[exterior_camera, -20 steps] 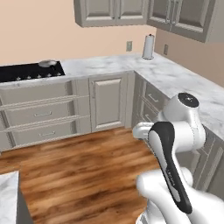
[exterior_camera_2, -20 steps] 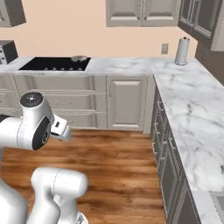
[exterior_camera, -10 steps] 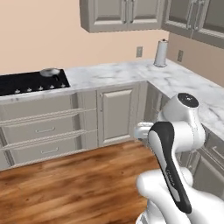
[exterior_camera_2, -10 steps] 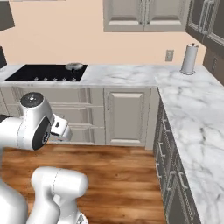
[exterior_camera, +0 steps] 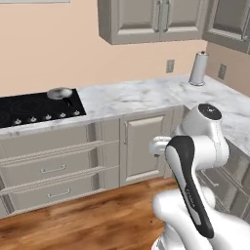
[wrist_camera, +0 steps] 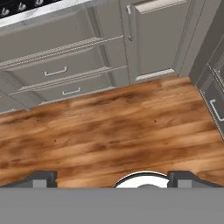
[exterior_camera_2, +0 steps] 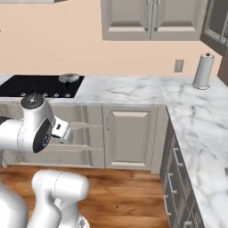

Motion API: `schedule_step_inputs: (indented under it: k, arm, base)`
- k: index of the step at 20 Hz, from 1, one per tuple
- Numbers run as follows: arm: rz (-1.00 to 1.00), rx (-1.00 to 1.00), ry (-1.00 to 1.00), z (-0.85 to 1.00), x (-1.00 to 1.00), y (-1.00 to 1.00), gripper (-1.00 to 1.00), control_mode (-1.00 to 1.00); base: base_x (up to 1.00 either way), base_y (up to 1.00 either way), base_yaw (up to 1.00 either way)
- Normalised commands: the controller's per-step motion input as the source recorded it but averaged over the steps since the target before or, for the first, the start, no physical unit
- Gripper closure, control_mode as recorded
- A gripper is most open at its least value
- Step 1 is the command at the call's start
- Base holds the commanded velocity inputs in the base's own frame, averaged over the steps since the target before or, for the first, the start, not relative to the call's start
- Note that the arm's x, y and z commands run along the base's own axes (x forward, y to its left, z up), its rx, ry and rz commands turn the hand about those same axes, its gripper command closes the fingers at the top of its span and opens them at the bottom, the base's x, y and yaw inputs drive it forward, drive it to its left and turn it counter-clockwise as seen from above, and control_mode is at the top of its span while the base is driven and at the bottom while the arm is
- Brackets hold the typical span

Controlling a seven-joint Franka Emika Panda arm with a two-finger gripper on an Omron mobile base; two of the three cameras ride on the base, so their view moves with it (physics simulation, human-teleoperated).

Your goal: Move the pot and pan from the stove into the sink.

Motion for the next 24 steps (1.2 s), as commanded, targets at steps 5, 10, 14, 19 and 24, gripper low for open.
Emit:
schedule_step_inputs:
  k: [5,10,14,19,24]
  arm:
    - [0.0,0.0,0.0,0.0,0.0,0.0,-1.0,1.0]
    - [0.0,0.0,0.0,0.0,0.0,0.0,-1.0,1.0]
    - [0.0,0.0,0.0,0.0,0.0,0.0,-1.0,1.0]
    - [0.0,0.0,0.0,0.0,0.0,0.0,-1.0,1.0]
    - [0.0,0.0,0.0,0.0,0.0,0.0,-1.0,1.0]
  base:
    - [0.93,0.16,0.01]
    - [0.91,0.21,0.01]
    - [0.85,0.27,0.01]
    - [0.59,0.3,0.02]
    - [0.28,0.61,0.0]
